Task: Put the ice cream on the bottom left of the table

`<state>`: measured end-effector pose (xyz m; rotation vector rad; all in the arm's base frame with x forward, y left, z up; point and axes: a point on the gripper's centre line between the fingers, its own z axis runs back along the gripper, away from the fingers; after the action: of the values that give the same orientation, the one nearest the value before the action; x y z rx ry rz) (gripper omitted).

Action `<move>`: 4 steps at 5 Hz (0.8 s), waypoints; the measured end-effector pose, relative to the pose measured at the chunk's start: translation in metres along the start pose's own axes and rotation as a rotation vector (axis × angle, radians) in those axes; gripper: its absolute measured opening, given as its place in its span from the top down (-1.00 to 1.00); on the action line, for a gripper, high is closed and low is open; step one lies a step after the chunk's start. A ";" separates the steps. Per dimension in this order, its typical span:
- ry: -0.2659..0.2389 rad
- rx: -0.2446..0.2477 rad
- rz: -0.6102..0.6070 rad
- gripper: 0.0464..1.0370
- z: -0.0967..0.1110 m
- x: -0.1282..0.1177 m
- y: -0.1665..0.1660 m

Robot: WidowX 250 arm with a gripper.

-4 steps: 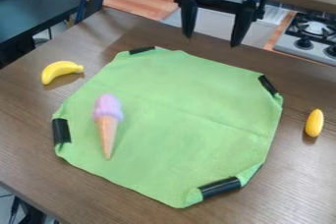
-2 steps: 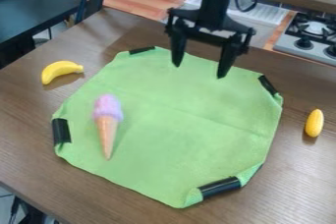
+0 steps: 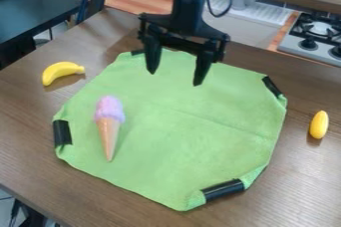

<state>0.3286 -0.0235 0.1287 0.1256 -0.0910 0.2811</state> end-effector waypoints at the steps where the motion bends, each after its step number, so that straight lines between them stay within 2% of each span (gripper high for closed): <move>1: -0.036 0.020 0.017 -0.93 -0.004 -0.016 0.020; 3: -0.174 0.038 0.114 -0.93 -0.024 -0.041 0.046; 4: -0.224 0.002 0.179 -0.93 -0.039 -0.043 0.053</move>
<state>0.2749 0.0210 0.0919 0.1505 -0.3250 0.4448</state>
